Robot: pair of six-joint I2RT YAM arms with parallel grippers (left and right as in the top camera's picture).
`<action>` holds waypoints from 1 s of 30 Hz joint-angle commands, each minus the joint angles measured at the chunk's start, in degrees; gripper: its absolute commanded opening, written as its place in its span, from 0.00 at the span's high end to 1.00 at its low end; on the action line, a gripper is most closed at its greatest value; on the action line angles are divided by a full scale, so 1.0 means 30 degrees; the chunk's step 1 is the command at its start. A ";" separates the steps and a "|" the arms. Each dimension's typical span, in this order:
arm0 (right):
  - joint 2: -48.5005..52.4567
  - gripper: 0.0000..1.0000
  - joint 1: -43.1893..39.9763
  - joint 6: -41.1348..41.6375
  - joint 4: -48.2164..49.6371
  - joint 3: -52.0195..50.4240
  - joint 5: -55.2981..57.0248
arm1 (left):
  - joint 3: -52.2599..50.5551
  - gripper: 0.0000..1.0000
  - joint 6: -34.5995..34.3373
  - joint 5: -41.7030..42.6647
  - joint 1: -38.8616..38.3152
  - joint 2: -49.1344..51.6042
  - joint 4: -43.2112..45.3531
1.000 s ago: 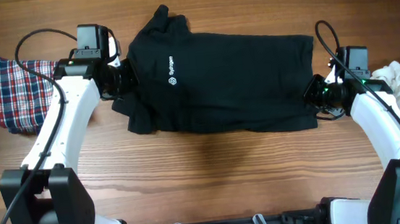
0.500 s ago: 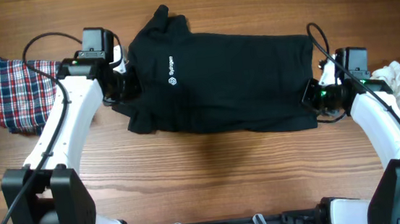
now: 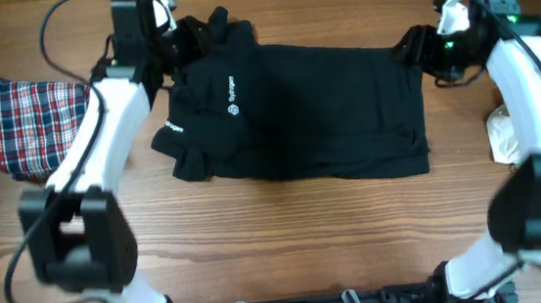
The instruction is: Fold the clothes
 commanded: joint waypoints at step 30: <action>0.6368 0.28 -0.2579 -0.0801 -0.0328 0.4816 0.2004 | 1.2772 0.96 0.5508 -0.1727 0.0109 1.1854 -0.0423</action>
